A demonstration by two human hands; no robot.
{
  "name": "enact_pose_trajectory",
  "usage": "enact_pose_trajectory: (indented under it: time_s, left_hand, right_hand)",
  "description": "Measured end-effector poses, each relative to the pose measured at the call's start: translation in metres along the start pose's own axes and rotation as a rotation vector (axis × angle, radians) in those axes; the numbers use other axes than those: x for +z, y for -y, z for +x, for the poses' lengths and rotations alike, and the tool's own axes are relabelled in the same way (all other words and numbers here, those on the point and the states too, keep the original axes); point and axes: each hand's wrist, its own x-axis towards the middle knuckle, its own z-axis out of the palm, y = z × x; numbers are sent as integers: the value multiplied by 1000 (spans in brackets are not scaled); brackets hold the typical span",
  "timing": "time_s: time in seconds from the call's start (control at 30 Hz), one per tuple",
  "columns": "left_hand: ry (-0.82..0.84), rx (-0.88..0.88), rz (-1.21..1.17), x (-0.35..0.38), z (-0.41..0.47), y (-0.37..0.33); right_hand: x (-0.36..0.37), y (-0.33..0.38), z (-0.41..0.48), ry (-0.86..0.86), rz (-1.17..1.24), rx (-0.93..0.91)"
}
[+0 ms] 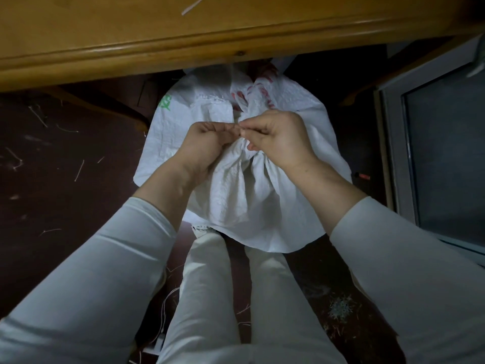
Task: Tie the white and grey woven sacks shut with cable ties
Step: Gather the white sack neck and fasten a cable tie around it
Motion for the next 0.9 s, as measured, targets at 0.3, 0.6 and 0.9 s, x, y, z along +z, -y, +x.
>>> enact_pose_trajectory:
  time_s: [0.3, 0.6, 0.9]
  left_hand:
    - [-8, 26, 11, 5, -6, 1]
    - [8, -12, -19, 8, -5, 3]
    - [-124, 94, 75, 10, 1, 11]
  right_hand:
    - [12, -6, -4, -257, -431, -403]
    - [19, -9, -3, -312, -510, -343]
    - [19, -11, 2, -194, -210, 52]
